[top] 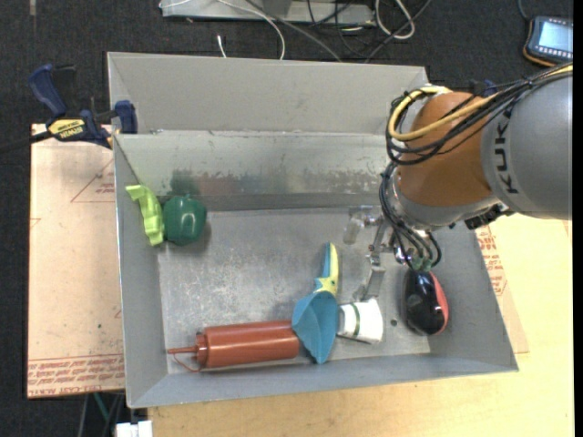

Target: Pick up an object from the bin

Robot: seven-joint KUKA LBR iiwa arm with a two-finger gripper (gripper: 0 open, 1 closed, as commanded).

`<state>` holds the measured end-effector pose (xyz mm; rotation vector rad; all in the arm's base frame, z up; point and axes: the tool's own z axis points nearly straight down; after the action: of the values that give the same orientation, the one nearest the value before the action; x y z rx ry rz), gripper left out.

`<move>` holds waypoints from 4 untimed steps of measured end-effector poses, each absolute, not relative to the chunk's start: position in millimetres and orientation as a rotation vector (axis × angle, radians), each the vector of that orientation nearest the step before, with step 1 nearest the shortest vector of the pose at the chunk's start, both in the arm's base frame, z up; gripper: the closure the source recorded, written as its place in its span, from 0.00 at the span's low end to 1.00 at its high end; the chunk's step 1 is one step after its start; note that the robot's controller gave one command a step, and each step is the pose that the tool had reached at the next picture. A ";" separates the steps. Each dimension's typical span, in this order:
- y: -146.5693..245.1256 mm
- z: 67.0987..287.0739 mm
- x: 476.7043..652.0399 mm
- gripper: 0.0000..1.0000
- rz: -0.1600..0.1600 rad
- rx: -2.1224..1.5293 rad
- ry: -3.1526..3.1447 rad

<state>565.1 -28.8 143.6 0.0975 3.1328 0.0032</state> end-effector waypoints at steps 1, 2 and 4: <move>-28.5 116.8 577.1 0.00 0.002 0.155 3.131; 3.9 68.9 564.6 0.00 0.003 -0.055 3.129; 5.0 71.1 578.2 1.00 -0.002 -0.177 3.118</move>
Offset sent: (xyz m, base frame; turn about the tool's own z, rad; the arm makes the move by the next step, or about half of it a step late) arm -0.0014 0.0313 -0.0736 -0.0971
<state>578.2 5.0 71.1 -0.1771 3.1185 -0.0021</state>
